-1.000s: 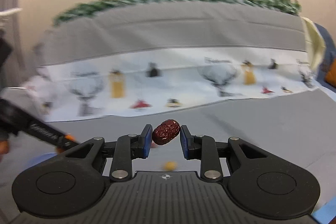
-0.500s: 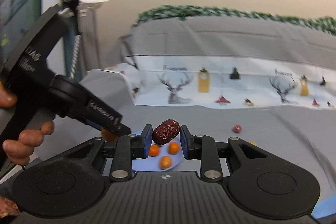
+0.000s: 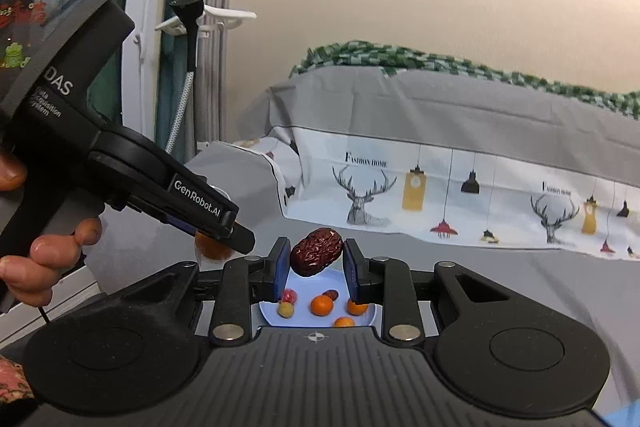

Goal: Organize fruits
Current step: 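Carry the wrapped mandarin and red date to the blue plate and release both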

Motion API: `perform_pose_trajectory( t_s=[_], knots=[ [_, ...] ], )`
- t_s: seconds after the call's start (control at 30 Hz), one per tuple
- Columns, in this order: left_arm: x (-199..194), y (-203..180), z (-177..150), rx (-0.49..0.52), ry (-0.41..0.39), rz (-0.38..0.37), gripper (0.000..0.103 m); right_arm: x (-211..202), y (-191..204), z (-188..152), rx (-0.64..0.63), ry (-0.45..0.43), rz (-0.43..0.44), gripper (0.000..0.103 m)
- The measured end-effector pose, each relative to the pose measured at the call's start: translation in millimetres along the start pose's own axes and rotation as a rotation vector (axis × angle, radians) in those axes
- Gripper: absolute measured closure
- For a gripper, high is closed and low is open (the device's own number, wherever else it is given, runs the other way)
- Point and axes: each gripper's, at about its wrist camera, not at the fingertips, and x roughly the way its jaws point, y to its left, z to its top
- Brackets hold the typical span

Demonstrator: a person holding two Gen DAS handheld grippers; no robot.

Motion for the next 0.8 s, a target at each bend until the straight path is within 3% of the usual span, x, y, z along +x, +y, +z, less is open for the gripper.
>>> perform_pose_trajectory(
  t_s=[0.4,0.8],
  knots=[
    [-15.7,10.3,-7.0,-0.034,-0.029,0.011,0.062,-1.8,4.3,-0.2,0.000,0.001,0.027,0.073],
    [-5.4,24.5,-3.5,-0.071,-0.017,0.035,0.062,18.5,-1.6,-3.8,0.028,0.060,0.049,0.073]
  ],
)
